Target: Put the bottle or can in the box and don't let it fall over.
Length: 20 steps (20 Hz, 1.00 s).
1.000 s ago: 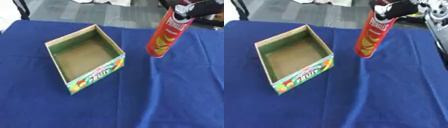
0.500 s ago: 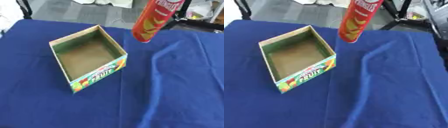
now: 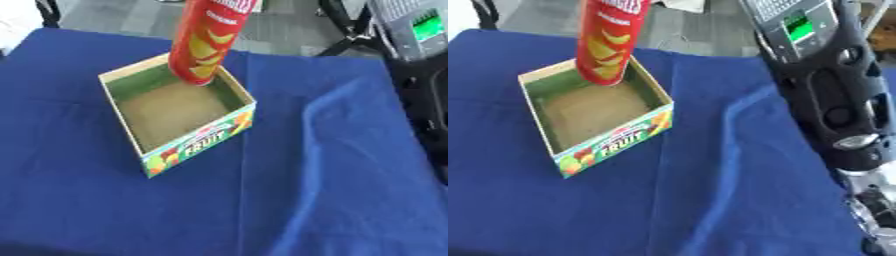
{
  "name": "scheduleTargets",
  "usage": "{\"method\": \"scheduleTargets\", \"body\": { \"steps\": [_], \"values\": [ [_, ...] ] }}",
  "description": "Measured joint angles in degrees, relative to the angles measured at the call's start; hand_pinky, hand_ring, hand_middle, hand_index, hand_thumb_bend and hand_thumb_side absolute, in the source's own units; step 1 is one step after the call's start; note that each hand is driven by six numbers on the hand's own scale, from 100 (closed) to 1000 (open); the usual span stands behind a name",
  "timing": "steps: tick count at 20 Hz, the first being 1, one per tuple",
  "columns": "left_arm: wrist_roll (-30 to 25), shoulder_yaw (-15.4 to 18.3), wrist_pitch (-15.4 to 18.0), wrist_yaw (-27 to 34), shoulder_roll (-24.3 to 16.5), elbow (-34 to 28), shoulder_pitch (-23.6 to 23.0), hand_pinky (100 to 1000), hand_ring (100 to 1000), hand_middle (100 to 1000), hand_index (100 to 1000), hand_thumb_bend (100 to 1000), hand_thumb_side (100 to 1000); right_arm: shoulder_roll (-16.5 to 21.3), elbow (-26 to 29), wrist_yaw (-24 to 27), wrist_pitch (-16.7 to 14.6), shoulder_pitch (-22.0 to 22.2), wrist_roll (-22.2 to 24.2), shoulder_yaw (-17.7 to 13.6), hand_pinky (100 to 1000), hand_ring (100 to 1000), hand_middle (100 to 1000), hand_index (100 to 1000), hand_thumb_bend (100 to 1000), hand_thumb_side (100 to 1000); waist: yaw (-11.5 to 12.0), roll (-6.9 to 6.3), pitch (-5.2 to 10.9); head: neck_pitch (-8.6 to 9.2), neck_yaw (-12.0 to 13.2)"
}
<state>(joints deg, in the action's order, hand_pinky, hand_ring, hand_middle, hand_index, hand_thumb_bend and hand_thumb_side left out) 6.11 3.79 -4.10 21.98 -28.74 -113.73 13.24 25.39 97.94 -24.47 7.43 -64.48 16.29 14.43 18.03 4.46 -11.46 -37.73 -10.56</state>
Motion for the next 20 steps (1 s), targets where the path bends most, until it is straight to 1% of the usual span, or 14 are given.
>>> {"method": "scheduleTargets", "body": {
  "steps": [5,11,12,14,15,16,17,18,19,20],
  "values": [
    [-0.6,-0.7,-0.6,0.2,0.0,0.0,1.7,488,576,631,734,196,852,-3.5,-0.8,-3.1,-0.8,-1.2,-2.6,2.0,100,100,100,133,100,100,2.3,0.97,-0.43,-0.03,-1.7],
    [-1.7,-1.9,-2.1,0.2,0.4,0.0,2.4,486,573,630,734,198,864,-6.2,-5.3,-6.4,-2.8,-1.3,-5.4,4.8,100,100,100,155,100,100,3.5,1.41,-1.36,0.01,-3.2],
    [-1.8,-2.0,-2.3,0.2,0.6,0.0,2.4,486,573,629,734,196,867,-6.7,-6.2,-6.9,-3.1,-1.3,-5.9,5.2,100,100,132,190,100,100,3.7,1.53,-1.42,0.03,-3.3],
    [-2.0,-2.2,-2.6,0.2,0.6,0.0,2.4,486,572,629,734,194,868,-7.4,-8.1,-7.7,-3.7,-1.1,-7.1,5.8,100,195,223,297,100,100,4.1,1.55,-1.6,0.04,-3.6],
    [-2.0,-2.2,-2.8,0.1,0.6,0.0,2.4,486,572,629,733,194,868,-7.7,-9.1,-8.2,-4.0,-1.0,-7.7,6.2,100,225,248,327,100,100,4.3,1.56,-1.69,0.04,-3.7],
    [-2.0,-2.2,-2.9,0.1,0.6,0.0,2.4,486,572,630,734,195,870,-8.0,-9.9,-8.6,-4.3,-1.0,-8.1,6.5,170,319,351,445,124,100,4.4,1.56,-1.72,0.04,-3.8],
    [-2.0,-2.2,-3.0,0.1,0.6,0.0,2.4,486,572,629,734,194,871,-8.1,-10.8,-9.2,-4.6,-1.0,-8.4,6.9,208,353,388,484,157,100,4.5,1.58,-1.73,0.04,-3.8],
    [-2.0,-2.2,-3.0,0.0,0.6,0.0,2.4,486,572,630,733,195,872,-8.2,-11.6,-9.7,-4.8,-1.0,-8.4,7.2,272,394,432,536,167,100,4.6,1.61,-1.77,0.04,-3.8],
    [-2.0,-2.2,-3.1,-0.1,0.6,0.0,2.4,486,572,630,733,195,872,-8.3,-12.4,-10.4,-5.0,-1.0,-8.2,7.5,295,409,448,553,179,100,4.7,1.66,-1.83,0.05,-3.8],
    [-2.0,-2.2,-3.2,-0.1,0.6,0.0,2.4,486,571,629,733,195,872,-8.4,-13.1,-11.1,-5.3,-0.9,-7.7,7.8,407,487,517,614,270,100,4.7,1.71,-1.9,0.05,-3.9]
  ]
}}
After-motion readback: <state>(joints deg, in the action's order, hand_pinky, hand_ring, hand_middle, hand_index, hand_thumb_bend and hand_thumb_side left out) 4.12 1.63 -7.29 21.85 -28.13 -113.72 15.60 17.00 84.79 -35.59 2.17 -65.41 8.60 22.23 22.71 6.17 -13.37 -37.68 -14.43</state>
